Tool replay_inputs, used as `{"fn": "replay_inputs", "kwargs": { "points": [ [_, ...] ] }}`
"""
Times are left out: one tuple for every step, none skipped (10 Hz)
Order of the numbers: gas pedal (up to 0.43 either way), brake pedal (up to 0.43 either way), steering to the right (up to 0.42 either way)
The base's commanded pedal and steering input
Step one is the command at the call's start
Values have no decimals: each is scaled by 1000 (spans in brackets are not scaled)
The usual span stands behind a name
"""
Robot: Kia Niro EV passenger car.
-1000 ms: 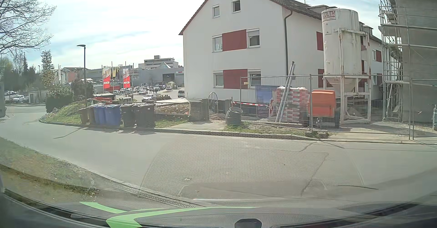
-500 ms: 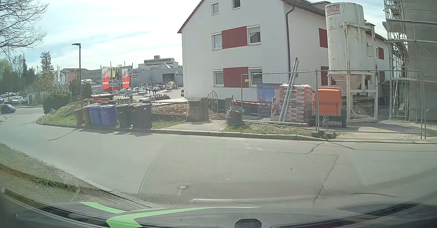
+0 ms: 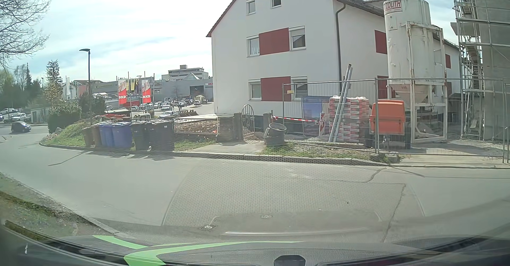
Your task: Follow the waypoints while adhering to traffic rules and regulations
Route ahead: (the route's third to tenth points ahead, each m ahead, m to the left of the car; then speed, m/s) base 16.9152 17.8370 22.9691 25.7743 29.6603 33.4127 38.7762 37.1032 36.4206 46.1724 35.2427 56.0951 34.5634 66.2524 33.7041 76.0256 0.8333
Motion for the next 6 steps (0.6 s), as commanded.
{"fn": "replay_inputs", "kwargs": {
  "points": [
    [0, 323, -19],
    [0, 323, -26],
    [0, 329, -37],
    [0, 329, -42],
    [0, 329, -46],
    [0, 329, -48]
  ]
}}
